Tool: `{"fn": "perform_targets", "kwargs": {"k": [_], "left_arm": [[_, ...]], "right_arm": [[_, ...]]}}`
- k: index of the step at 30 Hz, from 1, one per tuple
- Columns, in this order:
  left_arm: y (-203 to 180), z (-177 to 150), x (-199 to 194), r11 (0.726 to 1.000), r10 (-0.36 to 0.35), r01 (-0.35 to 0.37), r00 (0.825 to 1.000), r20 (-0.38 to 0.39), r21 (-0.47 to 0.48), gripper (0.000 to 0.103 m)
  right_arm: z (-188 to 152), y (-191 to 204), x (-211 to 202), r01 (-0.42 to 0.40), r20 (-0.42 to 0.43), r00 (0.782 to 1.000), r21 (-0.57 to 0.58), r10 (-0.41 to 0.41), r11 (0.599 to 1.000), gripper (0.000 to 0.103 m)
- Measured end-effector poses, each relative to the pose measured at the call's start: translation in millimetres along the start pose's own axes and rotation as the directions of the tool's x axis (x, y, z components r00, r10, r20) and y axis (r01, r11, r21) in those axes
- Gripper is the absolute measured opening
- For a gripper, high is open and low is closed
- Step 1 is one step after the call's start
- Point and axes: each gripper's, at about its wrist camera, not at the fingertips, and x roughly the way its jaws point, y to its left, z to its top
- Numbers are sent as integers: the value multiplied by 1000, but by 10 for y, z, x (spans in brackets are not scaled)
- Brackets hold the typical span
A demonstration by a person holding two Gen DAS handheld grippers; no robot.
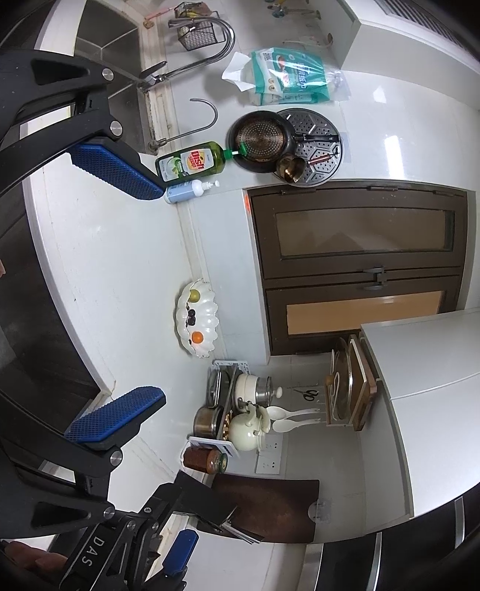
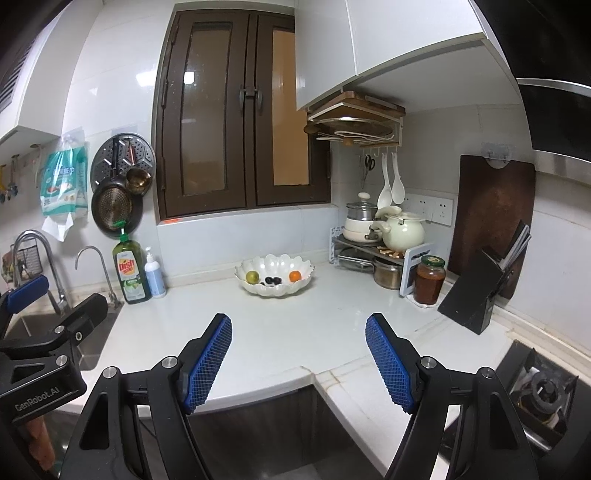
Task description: Organize fruits
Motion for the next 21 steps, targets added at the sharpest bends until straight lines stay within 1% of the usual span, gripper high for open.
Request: {"fn": "perform_targets", "kwargs": {"k": [21], "left_arm": [[-26, 53, 39, 1000, -1, 1, 1000, 6, -2, 103]], "right_arm": [[50, -85, 48, 4, 6, 1000, 2, -4, 1000, 76]]}}
